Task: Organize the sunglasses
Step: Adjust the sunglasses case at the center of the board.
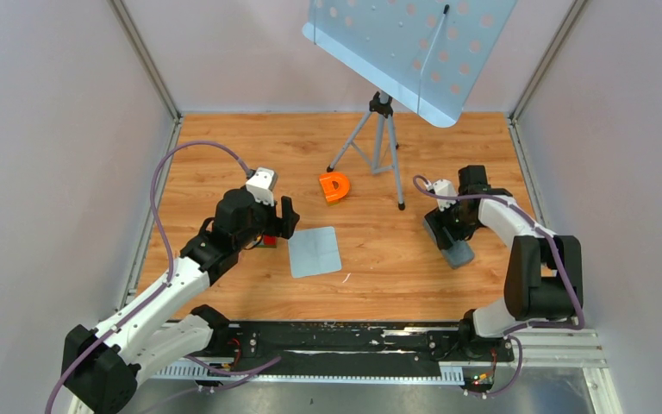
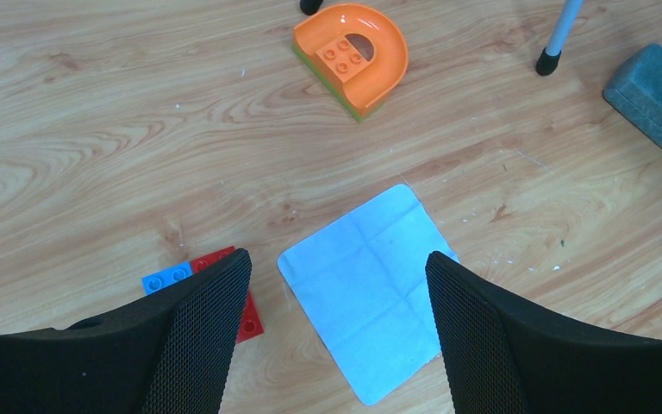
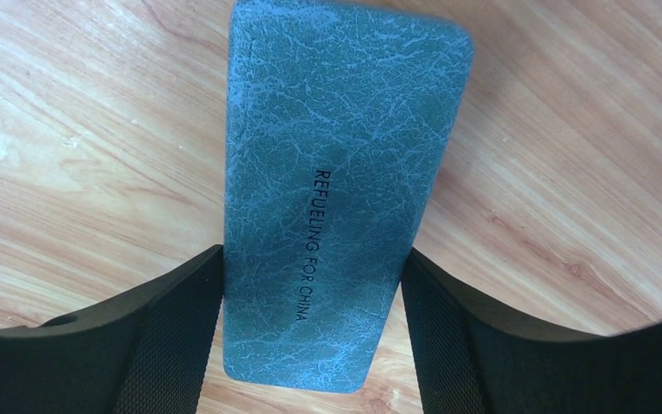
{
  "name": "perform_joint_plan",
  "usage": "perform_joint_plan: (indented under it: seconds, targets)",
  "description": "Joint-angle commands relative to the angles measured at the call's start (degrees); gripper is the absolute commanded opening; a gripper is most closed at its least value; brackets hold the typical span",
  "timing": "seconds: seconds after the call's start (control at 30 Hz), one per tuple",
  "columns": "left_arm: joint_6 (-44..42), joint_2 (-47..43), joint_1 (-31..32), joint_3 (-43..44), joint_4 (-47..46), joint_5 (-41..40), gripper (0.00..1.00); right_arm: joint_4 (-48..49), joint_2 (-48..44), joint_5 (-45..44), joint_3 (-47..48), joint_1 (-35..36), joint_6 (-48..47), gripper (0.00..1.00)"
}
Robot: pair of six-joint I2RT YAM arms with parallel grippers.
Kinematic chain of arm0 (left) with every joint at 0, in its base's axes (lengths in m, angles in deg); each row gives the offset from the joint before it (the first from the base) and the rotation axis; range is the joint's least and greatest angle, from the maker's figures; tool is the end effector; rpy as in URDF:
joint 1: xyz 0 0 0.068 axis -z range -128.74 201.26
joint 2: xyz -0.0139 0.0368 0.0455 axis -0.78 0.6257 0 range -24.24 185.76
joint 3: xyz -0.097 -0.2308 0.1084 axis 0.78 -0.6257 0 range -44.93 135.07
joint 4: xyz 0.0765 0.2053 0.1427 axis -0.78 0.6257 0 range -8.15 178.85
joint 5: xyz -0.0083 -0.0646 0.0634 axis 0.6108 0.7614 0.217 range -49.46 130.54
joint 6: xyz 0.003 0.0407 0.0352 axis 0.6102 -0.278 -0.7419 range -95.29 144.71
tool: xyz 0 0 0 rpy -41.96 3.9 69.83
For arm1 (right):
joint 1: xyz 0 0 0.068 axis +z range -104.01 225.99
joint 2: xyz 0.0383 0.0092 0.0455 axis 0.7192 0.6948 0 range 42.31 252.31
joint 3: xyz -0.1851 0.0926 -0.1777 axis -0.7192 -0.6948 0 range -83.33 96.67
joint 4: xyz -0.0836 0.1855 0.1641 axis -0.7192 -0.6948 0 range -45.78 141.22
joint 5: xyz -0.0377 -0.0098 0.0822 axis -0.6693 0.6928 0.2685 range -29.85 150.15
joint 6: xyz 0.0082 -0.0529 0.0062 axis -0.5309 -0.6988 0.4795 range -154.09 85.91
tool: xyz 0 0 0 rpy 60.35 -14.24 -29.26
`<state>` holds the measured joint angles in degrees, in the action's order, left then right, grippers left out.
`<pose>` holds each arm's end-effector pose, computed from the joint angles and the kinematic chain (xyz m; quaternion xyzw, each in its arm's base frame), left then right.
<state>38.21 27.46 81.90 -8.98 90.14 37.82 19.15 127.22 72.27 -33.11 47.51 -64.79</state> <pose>0.1802 -0.1049 0.2674 0.1122 0.8312 -0.1860 0.5117 0.2748 0.0148 0.1864 -0.2907 0.9299 0.0497 0.2199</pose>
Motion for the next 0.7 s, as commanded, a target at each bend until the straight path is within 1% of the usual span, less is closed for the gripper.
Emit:
perform_joint_plan:
  seconds: [0.0,0.17,0.27,0.47,0.53,0.57,0.6,0.67]
  targets:
    - [-0.64,-0.02,0.65,-0.17,0.03,-0.31,0.78,-4.1,-2.2,1.37,1.91,0.69,0.22,0.36]
    - [-0.5,-0.11,0.65,-0.09,-1.57,1.01,0.79,-10.79,-12.52,6.41,3.75,0.76,-1.23,0.2]
    - [-0.38,-0.25,0.66,-0.13,-3.53,3.01,0.8,-13.18,-18.35,11.58,3.8,0.71,-2.4,0.01]
    - [5.06,-0.14,0.7,0.61,-7.98,11.35,0.8,-16.87,-24.34,24.64,3.82,0.75,-5.77,0.0]
    - [6.89,-0.12,0.94,1.27,-8.0,12.12,0.8,-18.44,-24.67,28.62,5.05,0.73,-4.99,0.0]
    - [7.82,-0.27,1.19,1.22,-10.02,12.04,0.8,-18.68,-24.69,30.59,5.13,0.84,-4.49,0.0]
    - [8.4,-0.47,1.36,1.18,-11.08,11.81,0.8,-18.68,-24.77,31.79,4.86,1.13,-4.39,0.0]
    - [9.12,-0.26,1.47,1.49,-11.28,10.45,0.8,-15.44,-24.46,27.74,3.05,3.85,-4.45,0.0]
